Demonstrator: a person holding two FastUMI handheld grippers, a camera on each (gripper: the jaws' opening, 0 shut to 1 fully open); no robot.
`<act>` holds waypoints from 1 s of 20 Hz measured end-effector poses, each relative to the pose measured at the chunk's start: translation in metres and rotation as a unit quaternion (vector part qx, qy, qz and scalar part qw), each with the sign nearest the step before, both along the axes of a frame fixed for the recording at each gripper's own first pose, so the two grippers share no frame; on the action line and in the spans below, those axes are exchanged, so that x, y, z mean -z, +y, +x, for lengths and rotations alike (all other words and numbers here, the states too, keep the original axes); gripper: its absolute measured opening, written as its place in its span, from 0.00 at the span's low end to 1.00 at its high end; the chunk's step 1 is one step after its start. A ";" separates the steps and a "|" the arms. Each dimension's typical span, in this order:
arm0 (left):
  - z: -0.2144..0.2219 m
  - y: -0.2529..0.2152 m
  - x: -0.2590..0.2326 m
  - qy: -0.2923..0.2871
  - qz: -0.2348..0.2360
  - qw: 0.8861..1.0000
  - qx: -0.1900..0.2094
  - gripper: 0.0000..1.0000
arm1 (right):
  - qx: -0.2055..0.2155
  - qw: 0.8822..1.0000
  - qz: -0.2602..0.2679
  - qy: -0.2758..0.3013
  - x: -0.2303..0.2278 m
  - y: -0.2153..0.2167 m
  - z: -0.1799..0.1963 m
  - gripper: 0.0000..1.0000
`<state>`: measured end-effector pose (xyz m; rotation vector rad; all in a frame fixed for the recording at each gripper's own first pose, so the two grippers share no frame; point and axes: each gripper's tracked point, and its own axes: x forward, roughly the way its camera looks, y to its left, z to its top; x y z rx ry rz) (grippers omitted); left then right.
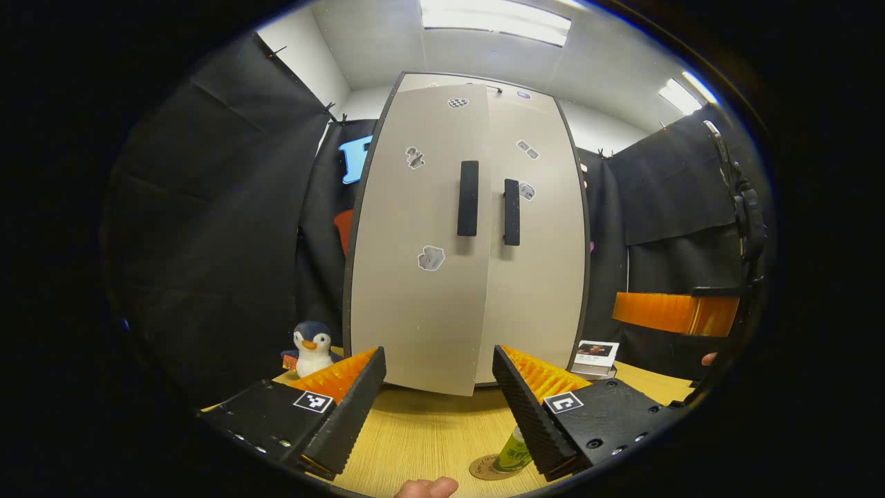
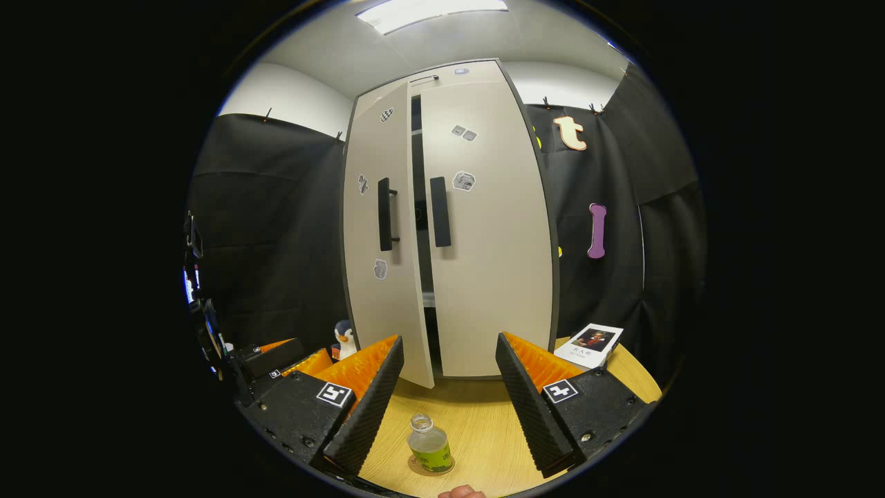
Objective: Grasp the bottle in the cabinet with the left hand and place it on the coaster, then close the right door with the right hand and the left door with the left hand.
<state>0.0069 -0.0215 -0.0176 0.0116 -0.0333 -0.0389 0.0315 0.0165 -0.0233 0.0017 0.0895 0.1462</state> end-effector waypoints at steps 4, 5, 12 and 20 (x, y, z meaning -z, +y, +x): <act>-0.001 0.001 0.000 0.000 0.000 1.000 0.001 0.95 | 0.003 1.000 -0.002 -0.002 -0.002 -0.002 -0.001 0.83; -0.001 0.000 0.000 0.000 -0.001 1.000 0.002 0.95 | 0.003 1.000 -0.001 -0.001 0.000 -0.002 0.000 0.83; -0.002 0.000 0.002 0.002 0.001 1.000 0.002 0.95 | 0.009 1.000 0.000 -0.002 -0.002 -0.006 -0.001 0.83; -0.002 0.003 0.002 0.000 0.001 1.000 -0.001 0.95 | 0.006 1.000 0.006 0.001 -0.001 -0.002 -0.001 0.83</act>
